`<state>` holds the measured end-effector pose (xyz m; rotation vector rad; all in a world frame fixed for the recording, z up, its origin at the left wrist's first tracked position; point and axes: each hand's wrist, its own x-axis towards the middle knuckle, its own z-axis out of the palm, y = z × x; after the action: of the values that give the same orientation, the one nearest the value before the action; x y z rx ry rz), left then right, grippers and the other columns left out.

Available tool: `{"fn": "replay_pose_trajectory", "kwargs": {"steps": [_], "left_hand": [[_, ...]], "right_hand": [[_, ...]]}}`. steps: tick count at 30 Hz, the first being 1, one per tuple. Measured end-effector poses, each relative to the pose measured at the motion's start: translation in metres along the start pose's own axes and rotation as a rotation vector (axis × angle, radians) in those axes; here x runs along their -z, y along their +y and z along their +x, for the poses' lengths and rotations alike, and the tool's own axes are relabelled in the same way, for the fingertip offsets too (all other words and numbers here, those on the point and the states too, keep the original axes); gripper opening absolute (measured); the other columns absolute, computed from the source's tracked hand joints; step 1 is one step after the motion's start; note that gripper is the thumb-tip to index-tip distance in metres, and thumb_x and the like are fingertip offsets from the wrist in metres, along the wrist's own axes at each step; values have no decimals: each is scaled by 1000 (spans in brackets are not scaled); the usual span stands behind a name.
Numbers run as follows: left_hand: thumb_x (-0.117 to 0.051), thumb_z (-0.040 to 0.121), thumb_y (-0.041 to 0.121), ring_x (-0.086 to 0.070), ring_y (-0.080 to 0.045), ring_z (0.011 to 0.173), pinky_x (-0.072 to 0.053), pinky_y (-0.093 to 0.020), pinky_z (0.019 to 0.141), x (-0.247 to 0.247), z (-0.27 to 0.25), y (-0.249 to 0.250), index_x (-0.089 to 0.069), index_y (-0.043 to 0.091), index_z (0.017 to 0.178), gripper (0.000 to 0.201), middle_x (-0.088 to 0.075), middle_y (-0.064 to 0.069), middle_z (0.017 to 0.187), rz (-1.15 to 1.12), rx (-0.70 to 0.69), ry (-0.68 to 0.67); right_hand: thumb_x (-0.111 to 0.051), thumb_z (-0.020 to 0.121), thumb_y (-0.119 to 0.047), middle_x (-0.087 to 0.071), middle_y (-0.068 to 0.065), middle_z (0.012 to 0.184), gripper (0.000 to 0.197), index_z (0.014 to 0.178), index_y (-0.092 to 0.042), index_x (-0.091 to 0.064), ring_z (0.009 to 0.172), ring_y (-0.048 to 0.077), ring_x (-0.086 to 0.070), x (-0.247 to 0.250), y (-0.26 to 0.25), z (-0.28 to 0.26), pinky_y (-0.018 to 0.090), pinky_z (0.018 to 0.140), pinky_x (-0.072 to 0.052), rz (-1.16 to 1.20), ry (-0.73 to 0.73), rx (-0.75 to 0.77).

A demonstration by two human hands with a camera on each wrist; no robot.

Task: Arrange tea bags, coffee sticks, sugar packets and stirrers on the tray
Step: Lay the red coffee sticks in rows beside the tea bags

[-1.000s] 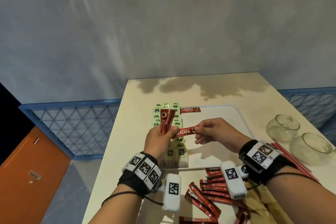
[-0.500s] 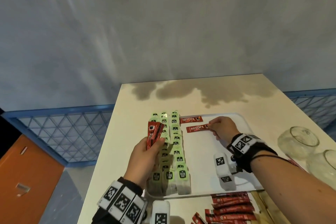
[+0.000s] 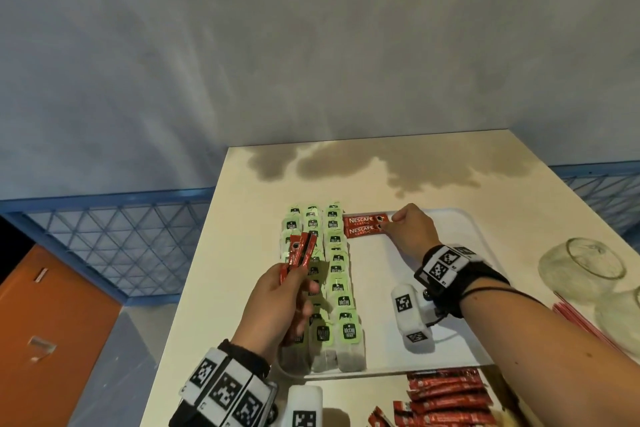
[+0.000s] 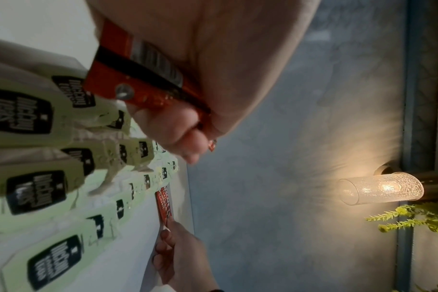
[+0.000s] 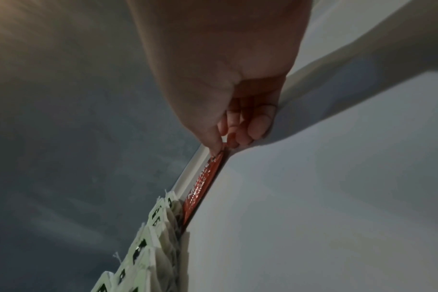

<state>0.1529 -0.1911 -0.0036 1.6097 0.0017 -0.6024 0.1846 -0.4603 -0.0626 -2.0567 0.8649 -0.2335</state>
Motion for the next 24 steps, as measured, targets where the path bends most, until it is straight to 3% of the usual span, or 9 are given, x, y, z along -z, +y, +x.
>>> {"fn": "replay_pose_trajectory", "kwargs": {"steps": [4, 5, 7, 9, 13, 17, 20, 24], "left_hand": [[-56, 98, 21, -63, -18, 53, -48, -23, 40, -3, -8, 3, -60, 2, 107, 22, -71, -12, 80, -100, -5, -63], [-58, 97, 22, -65, -19, 56, -48, -23, 40, -3, -11, 4, -60, 3, 108, 22, -71, -11, 79, -93, -8, -69], [-61, 95, 23, -63, -18, 53, -44, -22, 38, -3, -13, 3, -61, 5, 108, 22, -70, -7, 75, -41, -27, -83], [-63, 94, 25, -56, -13, 48, -39, -21, 39, -3, -15, 0, -60, 8, 106, 21, -69, -2, 73, 80, -71, -71], [-64, 93, 34, -56, -9, 60, -39, -22, 52, -9, -20, -5, -57, 17, 98, 19, -69, 2, 81, 412, -208, 19], [-62, 94, 35, -65, -7, 77, -48, -21, 63, -13, -29, -9, -56, 22, 106, 19, -70, 5, 88, 516, -300, 2], [-61, 95, 33, -61, 2, 63, -44, -19, 56, -13, -41, -8, -55, 23, 110, 19, -68, 8, 84, 417, -313, -23], [-52, 100, 26, -53, 2, 46, -37, -13, 43, -11, -57, -3, -55, 19, 114, 16, -66, 1, 81, 178, -263, -31]], "right_hand": [[-70, 88, -31, -63, 5, 94, 25, 96, -12, -56, 88, 24, -61, 6, -3, -12, 38, 80, -52, 87, -6, -28], [-71, 87, -29, -63, 6, 94, 22, 93, -12, -58, 86, 25, -61, 8, -6, -20, 37, 78, -53, 207, -38, -44], [-71, 88, -24, -61, 9, 88, 20, 89, -7, -60, 69, 21, -56, 11, -12, -40, 32, 62, -48, 475, -119, -67], [-66, 93, -31, -58, 9, 79, 29, 94, -2, -65, 57, 16, -48, 20, -24, -70, 29, 54, -39, 460, -240, -4], [-56, 95, -46, -62, 5, 71, 42, 104, -6, -67, 54, 15, -52, 34, -44, -122, 27, 56, -44, 421, -543, 80], [-62, 95, -28, -59, 5, 67, 32, 98, 3, -65, 51, 14, -51, 35, -51, -149, 26, 54, -46, 440, -578, 113], [-61, 96, -16, -63, 7, 71, 21, 96, 4, -66, 55, 15, -56, 41, -49, -163, 28, 59, -53, 512, -571, 92], [-61, 92, 0, -64, 15, 78, 12, 99, 10, -63, 61, 18, -62, 52, -45, -173, 30, 64, -59, 583, -494, 68]]}}
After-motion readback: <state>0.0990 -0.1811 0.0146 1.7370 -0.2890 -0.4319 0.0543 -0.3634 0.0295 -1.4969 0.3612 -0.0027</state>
